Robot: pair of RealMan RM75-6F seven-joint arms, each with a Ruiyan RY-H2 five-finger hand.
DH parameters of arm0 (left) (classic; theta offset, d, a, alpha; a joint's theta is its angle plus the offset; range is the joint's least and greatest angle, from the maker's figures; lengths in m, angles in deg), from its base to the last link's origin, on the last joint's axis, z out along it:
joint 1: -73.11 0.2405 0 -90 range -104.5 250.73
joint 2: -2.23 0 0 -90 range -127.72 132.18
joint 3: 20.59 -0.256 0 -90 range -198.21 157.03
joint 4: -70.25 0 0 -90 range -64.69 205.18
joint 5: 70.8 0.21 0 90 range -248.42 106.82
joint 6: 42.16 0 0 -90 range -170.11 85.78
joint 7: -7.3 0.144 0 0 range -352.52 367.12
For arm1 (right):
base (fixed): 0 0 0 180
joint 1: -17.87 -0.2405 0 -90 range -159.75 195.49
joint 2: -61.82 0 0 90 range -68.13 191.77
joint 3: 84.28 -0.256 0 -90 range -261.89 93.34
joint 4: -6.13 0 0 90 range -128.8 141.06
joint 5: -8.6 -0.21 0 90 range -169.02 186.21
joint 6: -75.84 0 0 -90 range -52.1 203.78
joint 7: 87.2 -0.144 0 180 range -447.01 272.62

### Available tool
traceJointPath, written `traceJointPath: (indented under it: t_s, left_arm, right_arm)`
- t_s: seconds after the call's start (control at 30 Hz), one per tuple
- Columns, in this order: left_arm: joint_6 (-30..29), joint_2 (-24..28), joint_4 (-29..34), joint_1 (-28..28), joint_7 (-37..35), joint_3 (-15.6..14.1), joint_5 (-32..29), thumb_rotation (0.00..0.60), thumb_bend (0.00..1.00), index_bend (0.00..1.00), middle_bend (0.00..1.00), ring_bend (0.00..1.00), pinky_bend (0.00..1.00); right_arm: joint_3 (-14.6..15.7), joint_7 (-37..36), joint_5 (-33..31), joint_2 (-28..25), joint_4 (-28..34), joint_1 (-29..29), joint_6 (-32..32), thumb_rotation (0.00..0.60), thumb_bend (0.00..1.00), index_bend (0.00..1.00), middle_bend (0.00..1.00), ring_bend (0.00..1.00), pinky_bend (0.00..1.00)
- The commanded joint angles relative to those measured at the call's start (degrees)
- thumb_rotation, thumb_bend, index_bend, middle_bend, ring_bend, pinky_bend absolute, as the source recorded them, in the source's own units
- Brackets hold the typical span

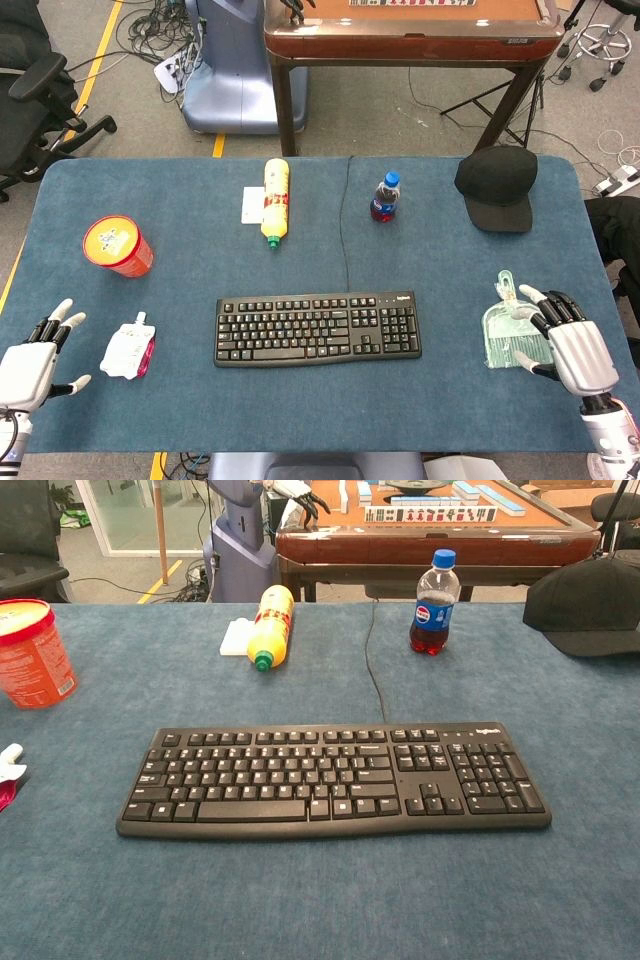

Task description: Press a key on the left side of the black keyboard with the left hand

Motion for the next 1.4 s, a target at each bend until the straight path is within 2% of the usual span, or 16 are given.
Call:
traceJointPath:
  t_s: [0.03, 0.3, 0.37, 0.47, 0.6, 0.67, 0.73, 0.83, 1.07, 1.13, 1.27, 1.4]
  left_arm:
    - [0.26, -0.15, 0.04, -0.29, 0.44, 0.05, 0.09, 0.600, 0.05, 0.19, 0.04, 0.13, 0.41]
    - [0.75, 0.14, 1.32, -1.51, 1.79, 0.30, 1.13, 0.600, 0.05, 0.20, 0.07, 0.18, 0.49]
    - [0.24, 0.19, 1.75, -1.72, 2.00, 0.38, 1.97, 0.600, 0.05, 0.22, 0.09, 0.23, 0.54]
    - [0.14, 0.42, 2.50, -2.11, 2.39, 0.27, 2.98, 0.600, 0.05, 0.24, 0.13, 0.37, 0.68]
    - [0.90, 0.86, 3.76, -3.17, 1.50, -0.26, 5.37, 0.600, 0.10, 0.23, 0.29, 0.55, 0.86]
    - [2.12, 1.94, 5.38, -4.36, 0.06, -0.76, 7.50, 0.600, 0.19, 0.22, 0.41, 0.62, 0.91]
    - [2.18, 2.34, 6.12, -5.30, 0.16, -0.80, 9.65, 0.600, 0.32, 0.20, 0.52, 0.68, 0.95]
    - [1.98, 1.92, 6.06, -6.48, 3.63, -0.72, 12.42, 0.600, 0.44, 0.18, 0.62, 0.73, 0.99]
    - [6.51, 2.48, 8.76, -10.13, 5.48, -0.94, 14.36, 0.600, 0.46, 0.11, 0.75, 0.82, 1.00]
    - [8.65, 2.60, 9.61, -11.45, 5.55, -0.93, 14.08, 0.600, 0.47, 0.11, 0.77, 0.85, 1.00]
    - [12.43, 2.62, 10.70, -13.78, 8.04, -0.91, 13.66, 0.600, 0.56, 0.10, 0.78, 0.89, 1.00]
    - [15.80, 2.55, 12.08, -15.91, 8.60, -0.91, 12.86, 0.600, 0.61, 0.10, 0.79, 0.91, 1.00]
  right_arm:
    - [0.13, -0.49, -0.28, 0.20, -0.56, 0.27, 0.08, 0.600, 0.00, 0.38, 0.15, 0.17, 0.17]
    - [0.15, -1.98, -0.72, -0.74, -0.97, 0.44, -0.05, 0.600, 0.00, 0.38, 0.15, 0.17, 0.17]
    - [0.15, -1.93, -0.49, -1.22, -0.71, 0.41, 0.10, 0.600, 0.00, 0.38, 0.15, 0.17, 0.17]
    - [0.05, -1.60, -0.35, -1.76, -0.15, 0.37, 0.23, 0.600, 0.00, 0.38, 0.15, 0.17, 0.17]
    - [0.03, -1.09, -0.24, -2.07, 0.34, 0.46, 0.45, 0.600, 0.00, 0.38, 0.15, 0.17, 0.17]
    - [0.11, -0.65, -0.21, -2.23, 0.60, 0.51, 0.38, 0.600, 0.00, 0.38, 0.16, 0.17, 0.17]
    - [0.17, -0.07, -0.13, -2.29, 0.85, 0.60, 0.45, 0.600, 0.00, 0.38, 0.16, 0.17, 0.17]
    - [0.30, 0.54, 0.21, -2.43, 1.42, 0.78, 0.79, 0.600, 0.00, 0.38, 0.16, 0.17, 0.17]
    - [0.23, 1.07, 0.53, -2.77, 1.93, 0.80, 1.05, 0.600, 0.00, 0.38, 0.16, 0.17, 0.17]
    - [0.20, 1.01, 0.47, -2.84, 1.93, 0.74, 0.89, 0.600, 0.00, 0.38, 0.16, 0.17, 0.17]
    - [0.25, 0.79, 0.39, -2.96, 1.80, 0.80, 0.81, 0.600, 0.00, 0.38, 0.16, 0.17, 0.17]
    - [0.21, 0.31, 0.03, -2.98, 1.35, 1.01, 0.89, 0.600, 0.00, 0.38, 0.16, 0.17, 0.17]
